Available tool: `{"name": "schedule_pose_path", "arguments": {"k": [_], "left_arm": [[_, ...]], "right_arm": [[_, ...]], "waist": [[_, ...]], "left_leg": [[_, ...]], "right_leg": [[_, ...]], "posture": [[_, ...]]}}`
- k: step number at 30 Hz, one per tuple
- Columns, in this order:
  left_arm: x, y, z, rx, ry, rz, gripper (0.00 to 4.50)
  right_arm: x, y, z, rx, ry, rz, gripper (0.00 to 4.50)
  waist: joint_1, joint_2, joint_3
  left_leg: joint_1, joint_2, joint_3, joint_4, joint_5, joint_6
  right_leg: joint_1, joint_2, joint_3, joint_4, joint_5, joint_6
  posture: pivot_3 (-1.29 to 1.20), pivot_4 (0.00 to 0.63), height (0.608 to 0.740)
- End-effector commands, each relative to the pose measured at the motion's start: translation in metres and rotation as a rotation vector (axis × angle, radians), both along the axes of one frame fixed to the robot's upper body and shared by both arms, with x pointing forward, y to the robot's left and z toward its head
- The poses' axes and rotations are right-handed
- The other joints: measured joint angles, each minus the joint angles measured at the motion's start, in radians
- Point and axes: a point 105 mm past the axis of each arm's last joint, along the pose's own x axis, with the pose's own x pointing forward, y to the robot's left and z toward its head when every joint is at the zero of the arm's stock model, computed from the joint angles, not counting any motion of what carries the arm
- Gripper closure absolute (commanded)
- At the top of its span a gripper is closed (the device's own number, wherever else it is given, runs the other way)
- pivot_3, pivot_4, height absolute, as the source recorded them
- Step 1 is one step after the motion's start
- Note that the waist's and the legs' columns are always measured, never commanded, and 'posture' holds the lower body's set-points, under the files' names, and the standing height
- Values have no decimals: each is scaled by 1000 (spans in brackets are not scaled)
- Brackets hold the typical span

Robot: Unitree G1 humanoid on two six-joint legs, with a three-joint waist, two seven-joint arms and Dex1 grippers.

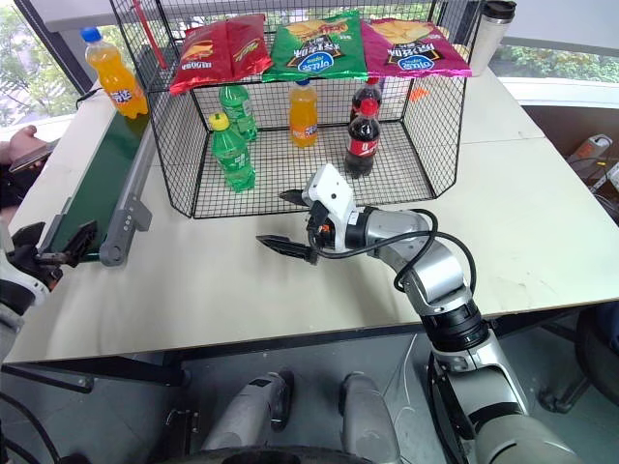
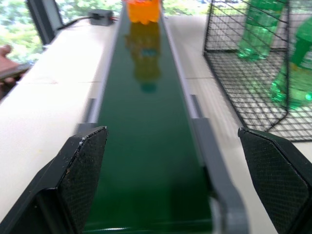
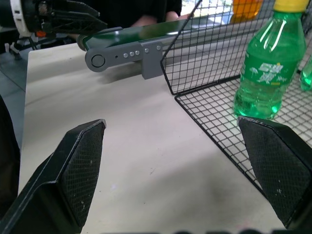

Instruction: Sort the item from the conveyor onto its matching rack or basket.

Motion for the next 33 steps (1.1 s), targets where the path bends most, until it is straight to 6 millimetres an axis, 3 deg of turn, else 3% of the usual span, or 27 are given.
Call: {"name": "schedule_pose_path", "arguments": {"k": [1, 12, 22, 33], "left_arm": [[-2, 10, 14, 47, -47, 41, 0], [6, 12, 15, 51, -57, 45, 0], [13, 18, 20, 69, -86, 82, 0], [22, 10, 18, 57, -91, 56, 0]], "right_arm": [[-9, 1, 8, 11, -46, 56, 25], [-31, -1, 11, -11, -17, 193, 25], [-28, -1, 6, -28, -28, 164, 25], [-28, -2, 5, -33, -28, 156, 25]], "waist": [[1, 0, 0], [0, 0, 0], [1, 0, 0], [1, 0, 0]], "left_leg": [[0, 0, 0, 0, 0, 0], [0, 0, 0, 0, 0, 0], [0, 0, 0, 0, 0, 0], [0, 0, 0, 0, 0, 0]], "right_leg": [[0, 0, 0, 0, 0, 0], [0, 0, 0, 0, 0, 0], [0, 0, 0, 0, 0, 0], [0, 0, 0, 0, 0, 0]], "posture": [[0, 150, 739], [0, 150, 739], [0, 150, 739], [0, 150, 739]]}}
